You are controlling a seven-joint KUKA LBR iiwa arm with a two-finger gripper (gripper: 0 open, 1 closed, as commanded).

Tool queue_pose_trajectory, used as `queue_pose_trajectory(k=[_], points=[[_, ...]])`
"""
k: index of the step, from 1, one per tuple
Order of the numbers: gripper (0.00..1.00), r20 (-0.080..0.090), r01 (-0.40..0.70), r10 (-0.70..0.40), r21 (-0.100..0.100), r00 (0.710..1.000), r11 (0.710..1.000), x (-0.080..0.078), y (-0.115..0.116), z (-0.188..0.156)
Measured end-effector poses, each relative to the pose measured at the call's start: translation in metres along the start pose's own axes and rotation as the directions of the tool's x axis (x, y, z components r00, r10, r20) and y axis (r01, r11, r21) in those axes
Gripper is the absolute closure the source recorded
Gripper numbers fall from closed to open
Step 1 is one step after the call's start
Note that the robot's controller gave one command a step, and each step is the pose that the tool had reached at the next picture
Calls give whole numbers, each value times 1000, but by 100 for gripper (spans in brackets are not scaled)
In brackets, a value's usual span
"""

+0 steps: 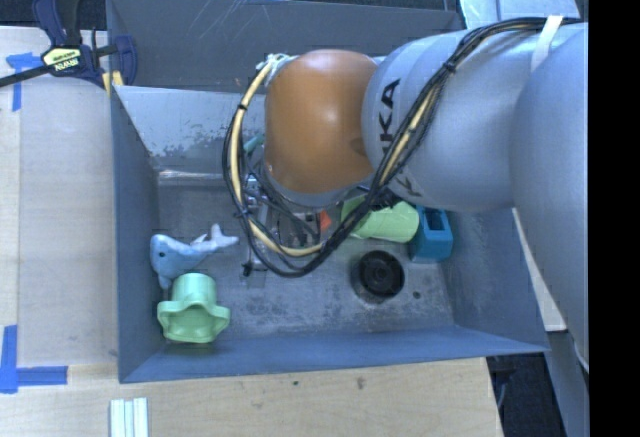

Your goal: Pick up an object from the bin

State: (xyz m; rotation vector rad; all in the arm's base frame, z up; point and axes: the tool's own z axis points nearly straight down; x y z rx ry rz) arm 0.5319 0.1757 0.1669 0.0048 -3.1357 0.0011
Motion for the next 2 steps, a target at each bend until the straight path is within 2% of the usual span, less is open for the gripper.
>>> queue_pose_trajectory(k=[1, 2], points=[[0, 8, -3, 3, -2, 1000, 1000, -2, -1, -5], [0, 11, 101, -101, -1, 995, 995, -23, 18, 37]])
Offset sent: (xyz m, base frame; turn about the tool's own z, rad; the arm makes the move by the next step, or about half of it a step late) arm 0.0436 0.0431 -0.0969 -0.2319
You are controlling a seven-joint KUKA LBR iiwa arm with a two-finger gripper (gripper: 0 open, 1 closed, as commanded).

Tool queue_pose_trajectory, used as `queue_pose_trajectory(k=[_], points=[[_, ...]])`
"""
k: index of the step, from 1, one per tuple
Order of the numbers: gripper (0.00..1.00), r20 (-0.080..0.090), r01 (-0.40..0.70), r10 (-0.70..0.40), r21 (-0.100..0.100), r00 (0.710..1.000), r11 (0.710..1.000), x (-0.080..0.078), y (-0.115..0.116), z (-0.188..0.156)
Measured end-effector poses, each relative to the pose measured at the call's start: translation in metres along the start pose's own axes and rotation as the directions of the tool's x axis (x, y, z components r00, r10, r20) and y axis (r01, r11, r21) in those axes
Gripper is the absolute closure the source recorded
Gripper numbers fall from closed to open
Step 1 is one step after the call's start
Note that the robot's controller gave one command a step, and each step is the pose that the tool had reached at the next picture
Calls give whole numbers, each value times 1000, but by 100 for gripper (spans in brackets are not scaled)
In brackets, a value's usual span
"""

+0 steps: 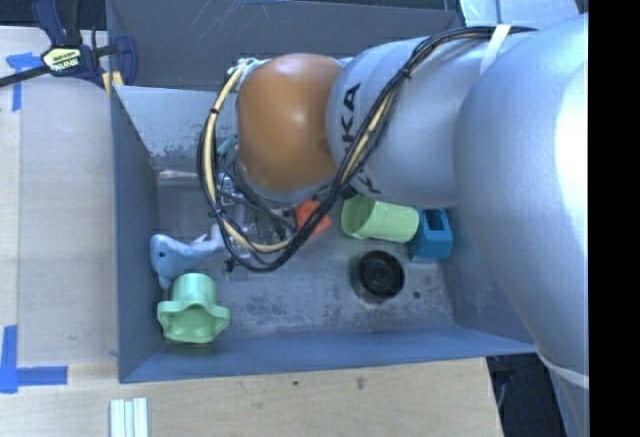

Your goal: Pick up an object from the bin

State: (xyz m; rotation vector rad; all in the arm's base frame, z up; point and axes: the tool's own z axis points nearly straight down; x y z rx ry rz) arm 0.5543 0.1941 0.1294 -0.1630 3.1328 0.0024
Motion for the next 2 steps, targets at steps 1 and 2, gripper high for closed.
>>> queue_pose_trajectory(k=[1, 2], points=[[0, -5, 133, -133, 0, 991, 991, -30, 20, 0], [0, 2, 77, -77, -1, 997, 997, -26, 33, -4]])
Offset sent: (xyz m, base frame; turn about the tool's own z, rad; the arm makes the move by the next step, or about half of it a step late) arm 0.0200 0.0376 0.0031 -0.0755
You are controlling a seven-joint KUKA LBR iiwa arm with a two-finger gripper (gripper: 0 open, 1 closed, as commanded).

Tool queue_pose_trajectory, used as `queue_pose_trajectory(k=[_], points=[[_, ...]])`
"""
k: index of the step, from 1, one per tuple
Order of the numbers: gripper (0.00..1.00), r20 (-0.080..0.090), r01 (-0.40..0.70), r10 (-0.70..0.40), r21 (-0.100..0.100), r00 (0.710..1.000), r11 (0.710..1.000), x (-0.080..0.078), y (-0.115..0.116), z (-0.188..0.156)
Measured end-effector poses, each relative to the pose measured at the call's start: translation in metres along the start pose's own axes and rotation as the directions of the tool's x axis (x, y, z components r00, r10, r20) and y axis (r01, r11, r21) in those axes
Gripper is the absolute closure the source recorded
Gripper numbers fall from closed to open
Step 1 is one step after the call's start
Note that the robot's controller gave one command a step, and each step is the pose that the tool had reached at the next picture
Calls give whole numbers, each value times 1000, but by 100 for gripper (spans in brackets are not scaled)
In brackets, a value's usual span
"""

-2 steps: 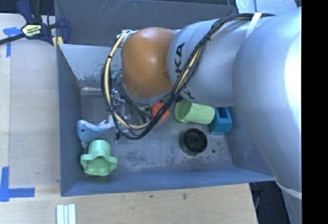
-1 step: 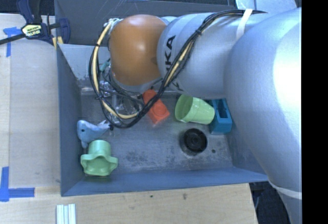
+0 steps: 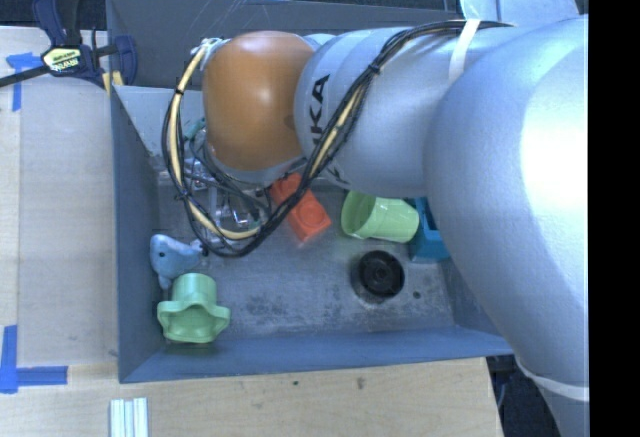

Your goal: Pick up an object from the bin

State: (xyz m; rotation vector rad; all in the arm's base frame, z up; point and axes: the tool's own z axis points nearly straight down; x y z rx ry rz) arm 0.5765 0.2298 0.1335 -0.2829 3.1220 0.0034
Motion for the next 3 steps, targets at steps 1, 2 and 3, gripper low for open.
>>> queue_pose_trajectory(k=[1, 2, 3], points=[[0, -3, 48, -48, 2, 999, 999, -6, 7, 63], [100, 0, 28, -28, 0, 1000, 1000, -3, 7, 63], [100, 0, 27, -27, 0, 1000, 1000, -3, 7, 63]])
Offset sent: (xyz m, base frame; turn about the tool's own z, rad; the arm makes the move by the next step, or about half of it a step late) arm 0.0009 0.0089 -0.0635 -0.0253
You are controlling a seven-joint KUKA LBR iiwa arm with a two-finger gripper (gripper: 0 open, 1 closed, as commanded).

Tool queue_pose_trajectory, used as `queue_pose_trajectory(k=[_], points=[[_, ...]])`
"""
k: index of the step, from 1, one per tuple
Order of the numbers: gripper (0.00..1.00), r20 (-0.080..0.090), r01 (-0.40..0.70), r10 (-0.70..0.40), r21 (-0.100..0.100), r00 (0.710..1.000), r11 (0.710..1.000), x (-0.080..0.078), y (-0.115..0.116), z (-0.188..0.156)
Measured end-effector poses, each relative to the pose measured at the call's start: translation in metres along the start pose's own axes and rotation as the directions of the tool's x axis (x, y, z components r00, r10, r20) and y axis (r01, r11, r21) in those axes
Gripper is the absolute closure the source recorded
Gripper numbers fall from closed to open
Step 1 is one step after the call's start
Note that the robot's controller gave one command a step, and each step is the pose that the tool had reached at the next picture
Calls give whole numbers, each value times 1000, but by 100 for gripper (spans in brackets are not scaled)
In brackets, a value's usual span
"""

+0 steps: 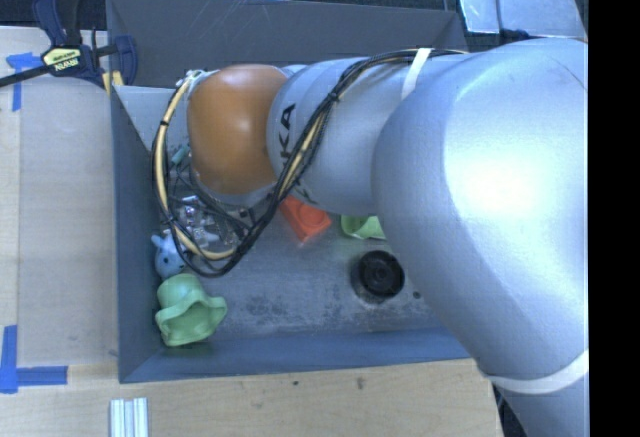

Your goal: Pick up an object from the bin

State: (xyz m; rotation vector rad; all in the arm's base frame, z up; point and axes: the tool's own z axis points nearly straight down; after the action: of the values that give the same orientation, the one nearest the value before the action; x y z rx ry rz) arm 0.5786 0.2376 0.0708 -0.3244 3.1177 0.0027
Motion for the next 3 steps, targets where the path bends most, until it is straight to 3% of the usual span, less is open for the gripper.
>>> queue_pose_trajectory(k=[1, 2, 3], points=[[100, -5, -1, 1, 1, 1000, 1000, 2, 0, -8], [100, -4, -2, 2, 0, 1000, 1000, 2, 0, -37], [100, 5, -1, 1, -1, 1000, 1000, -1, 1, -60]])
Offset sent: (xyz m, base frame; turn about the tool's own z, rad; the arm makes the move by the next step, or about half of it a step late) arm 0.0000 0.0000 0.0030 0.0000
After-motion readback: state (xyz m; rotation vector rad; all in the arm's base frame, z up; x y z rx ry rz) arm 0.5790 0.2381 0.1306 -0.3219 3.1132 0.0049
